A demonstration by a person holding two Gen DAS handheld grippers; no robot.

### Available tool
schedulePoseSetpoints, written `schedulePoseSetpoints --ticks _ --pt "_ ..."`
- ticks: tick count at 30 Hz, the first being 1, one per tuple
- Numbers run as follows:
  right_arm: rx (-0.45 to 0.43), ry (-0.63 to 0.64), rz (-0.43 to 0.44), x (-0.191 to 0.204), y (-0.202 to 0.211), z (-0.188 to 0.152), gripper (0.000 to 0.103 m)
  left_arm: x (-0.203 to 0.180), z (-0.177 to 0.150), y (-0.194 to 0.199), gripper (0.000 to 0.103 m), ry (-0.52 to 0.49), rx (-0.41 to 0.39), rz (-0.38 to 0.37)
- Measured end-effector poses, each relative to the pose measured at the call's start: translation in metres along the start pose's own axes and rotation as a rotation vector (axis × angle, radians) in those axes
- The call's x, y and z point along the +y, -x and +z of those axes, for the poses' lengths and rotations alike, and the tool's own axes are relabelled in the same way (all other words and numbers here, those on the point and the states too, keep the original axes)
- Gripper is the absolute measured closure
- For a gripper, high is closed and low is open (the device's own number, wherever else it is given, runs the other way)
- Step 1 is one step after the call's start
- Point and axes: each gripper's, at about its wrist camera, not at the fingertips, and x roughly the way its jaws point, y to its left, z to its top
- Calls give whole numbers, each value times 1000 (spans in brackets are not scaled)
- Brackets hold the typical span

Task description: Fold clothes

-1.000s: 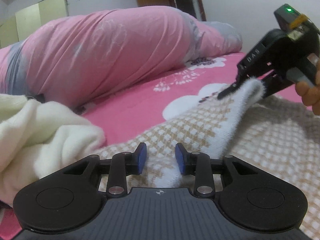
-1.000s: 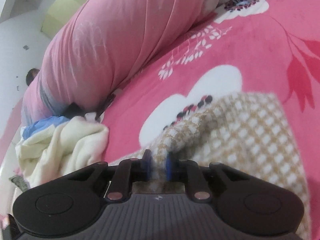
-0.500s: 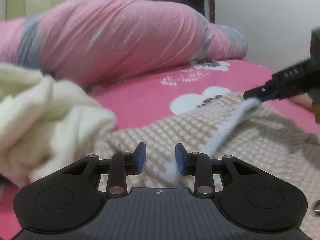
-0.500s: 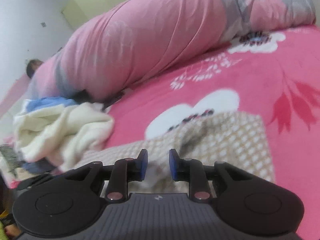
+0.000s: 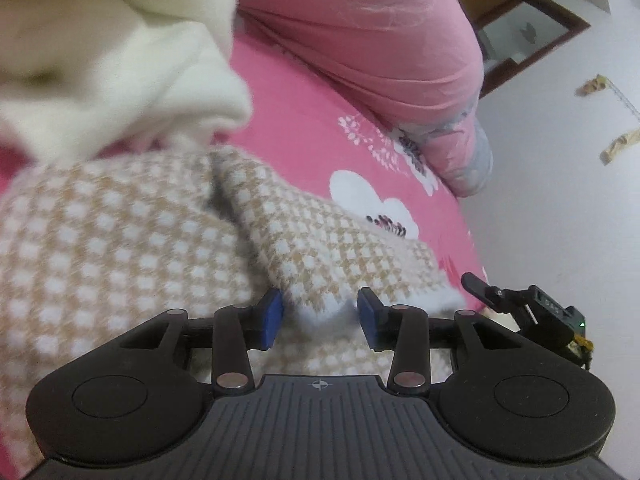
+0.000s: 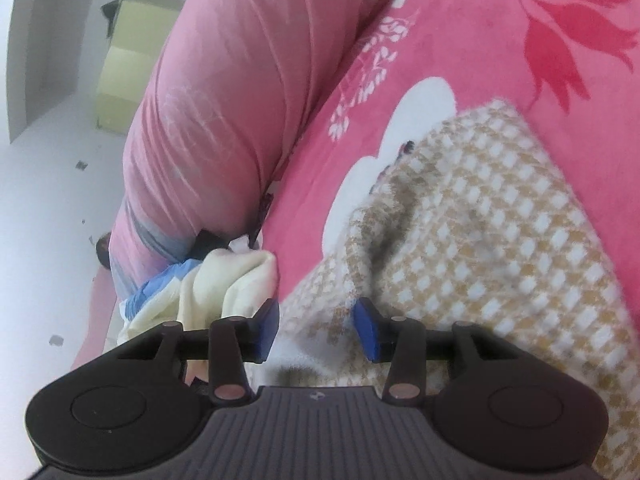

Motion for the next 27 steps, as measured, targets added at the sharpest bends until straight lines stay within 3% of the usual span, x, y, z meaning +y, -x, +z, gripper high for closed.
schedulePoseSetpoints --ticks 1,2,3,6,9,15,19,21,23,27 --pt "-6 33 -22 2 -2 -1 68 -1 0 -2 73 -5 -7 5" --pt "-12 65 -44 5 -4 -3 74 -2 1 -4 86 -8 -13 11" --pt "-18 98 -66 7 -6 -4 87 -2 2 -5 92 -11 -26 19" --pt "-36 196 -132 15 -13 -8 92 -1 8 -3 94 -13 -74 37" --pt "-54 294 -198 22 -19 -12 93 -2 18 -2 95 -51 -139 43" --pt "-89 486 -326 36 -31 -21 93 -5 0 -9 93 -199 -73 147" --pt "-83 469 -305 32 -22 -28 93 -4 -5 -6 88 -238 -89 165" --pt "-80 461 -297 32 -17 -28 91 -14 -9 -3 80 -296 -107 205" --pt "-85 471 -302 37 -11 -28 89 -24 -16 11 73 -356 -149 249" --pt "-163 639 -363 69 -1 -42 88 -41 -25 45 72 -444 -282 284"
